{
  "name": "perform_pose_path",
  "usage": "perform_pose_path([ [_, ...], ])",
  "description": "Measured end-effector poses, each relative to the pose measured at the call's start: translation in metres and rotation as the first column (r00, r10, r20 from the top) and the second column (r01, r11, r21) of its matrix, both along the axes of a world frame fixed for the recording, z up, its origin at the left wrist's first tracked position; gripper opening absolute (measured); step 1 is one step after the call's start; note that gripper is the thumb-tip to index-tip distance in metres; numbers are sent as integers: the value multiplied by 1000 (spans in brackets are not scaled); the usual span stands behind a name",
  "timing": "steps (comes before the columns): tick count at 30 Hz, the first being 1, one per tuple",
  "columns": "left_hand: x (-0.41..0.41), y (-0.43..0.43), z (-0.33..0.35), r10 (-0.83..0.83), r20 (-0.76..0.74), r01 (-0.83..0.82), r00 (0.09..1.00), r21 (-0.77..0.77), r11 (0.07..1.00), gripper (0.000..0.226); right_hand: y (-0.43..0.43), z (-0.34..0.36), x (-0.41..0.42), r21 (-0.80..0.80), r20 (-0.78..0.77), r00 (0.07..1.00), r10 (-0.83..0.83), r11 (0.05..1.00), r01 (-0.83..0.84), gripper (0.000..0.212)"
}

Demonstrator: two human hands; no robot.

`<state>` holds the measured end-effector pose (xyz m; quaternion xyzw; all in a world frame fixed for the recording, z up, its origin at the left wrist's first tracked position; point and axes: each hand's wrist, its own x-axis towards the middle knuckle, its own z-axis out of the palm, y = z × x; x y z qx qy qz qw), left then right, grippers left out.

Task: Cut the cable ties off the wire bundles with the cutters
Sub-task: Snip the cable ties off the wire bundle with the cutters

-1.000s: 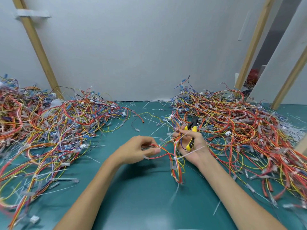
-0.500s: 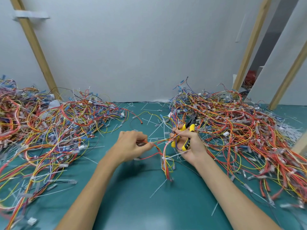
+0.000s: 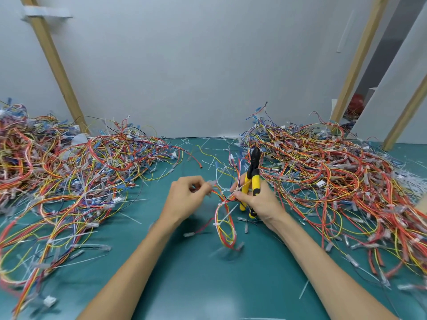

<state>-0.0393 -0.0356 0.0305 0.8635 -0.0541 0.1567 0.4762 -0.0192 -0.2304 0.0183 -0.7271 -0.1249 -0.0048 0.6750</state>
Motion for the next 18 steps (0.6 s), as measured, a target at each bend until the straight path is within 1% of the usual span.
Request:
perform_pose_path([
  [2,2,6,2,92,16,-92,996,-17,996,28,0,1,1,-4,5,999,-35,999,35,29],
  [4,3,8,4,155,35,-156,987,29,987,27,-2,4,2,37,5,997,-80,996,80,29],
  [7,4,7,5,164,18,-165,986,113,980,28,-4,7,4,82,22,986,-164,983,162,28],
  [9,5,9,7,82,-30,-78,996,113,991,31,-6,9,4,116,21,975,-220,970,216,28],
  [11,4,12,10,-49,-109,55,993,57,997,33,-6,10,4,172,-12,968,-251,953,250,27],
  [14,-2,11,13,-216,-186,214,958,-34,976,32,-6,12,3,239,-70,969,-238,939,248,25],
  [16,-5,11,15,-290,-182,273,940,-111,956,23,-6,14,3,323,-109,976,-191,921,216,24],
  [18,-7,12,17,-341,-162,311,926,-188,932,10,-6,14,2,426,-140,983,-119,889,168,26],
])
